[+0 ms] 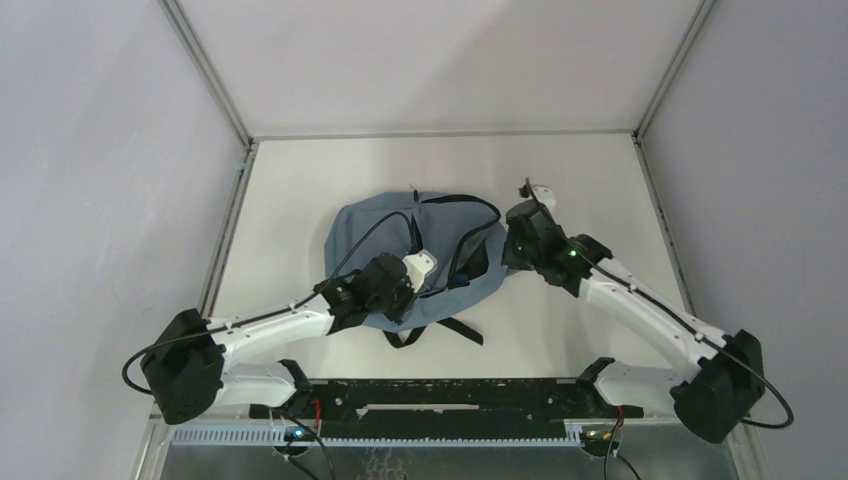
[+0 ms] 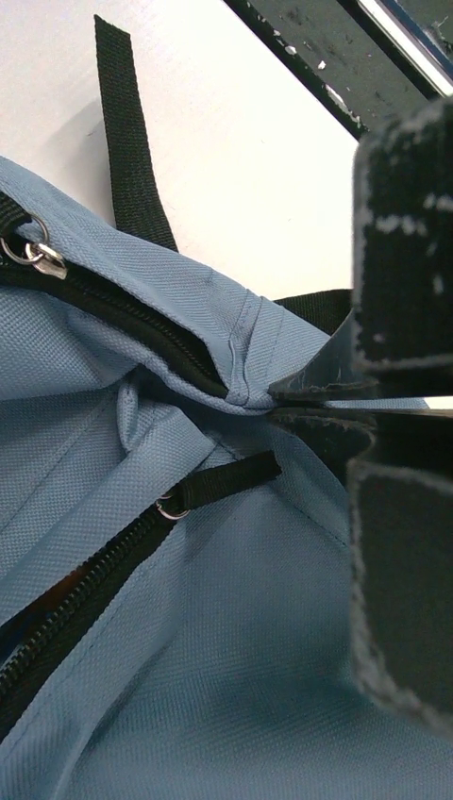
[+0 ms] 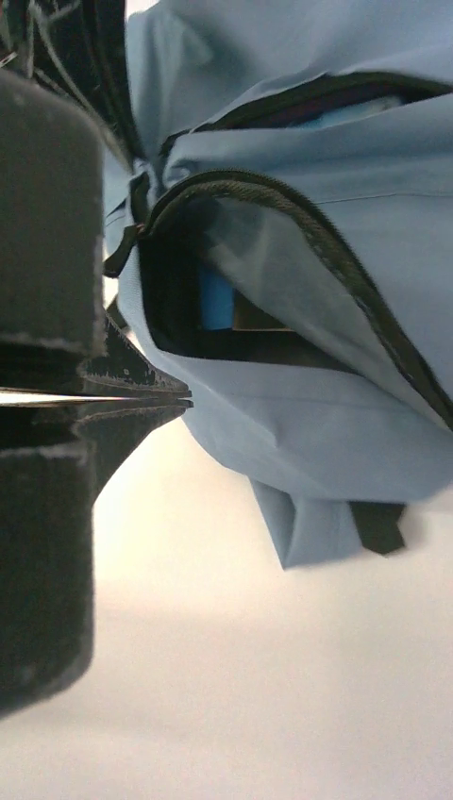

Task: Pack the student bag
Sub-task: Zip the student bag at the center of the board.

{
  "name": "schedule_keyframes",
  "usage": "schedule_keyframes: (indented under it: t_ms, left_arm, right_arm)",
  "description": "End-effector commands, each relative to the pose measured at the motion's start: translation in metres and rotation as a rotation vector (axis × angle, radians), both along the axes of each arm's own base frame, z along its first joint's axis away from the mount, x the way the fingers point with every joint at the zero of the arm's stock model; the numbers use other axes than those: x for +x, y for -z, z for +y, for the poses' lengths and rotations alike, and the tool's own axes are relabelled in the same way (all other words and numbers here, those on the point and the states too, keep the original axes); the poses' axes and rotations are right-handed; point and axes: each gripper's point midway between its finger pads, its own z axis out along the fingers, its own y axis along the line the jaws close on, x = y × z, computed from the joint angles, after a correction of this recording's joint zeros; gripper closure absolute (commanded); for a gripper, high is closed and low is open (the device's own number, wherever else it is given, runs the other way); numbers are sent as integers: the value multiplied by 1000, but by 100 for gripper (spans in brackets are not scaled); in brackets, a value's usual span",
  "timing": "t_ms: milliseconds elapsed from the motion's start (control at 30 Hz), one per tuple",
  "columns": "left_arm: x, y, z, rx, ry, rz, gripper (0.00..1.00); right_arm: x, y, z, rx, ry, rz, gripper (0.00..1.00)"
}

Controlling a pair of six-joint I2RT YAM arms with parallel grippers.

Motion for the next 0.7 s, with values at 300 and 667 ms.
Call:
schedule_keyframes:
  t_ms: [300,667]
  left_arm:
    - [5,-12,-11,-25,-2,9,100]
    - [5,-11,-12,-24,-1,18,100]
  right_arm:
    - [-13,6,14,74,-99,-61,67]
    - [-47,-26,88,417,-486,-36,38]
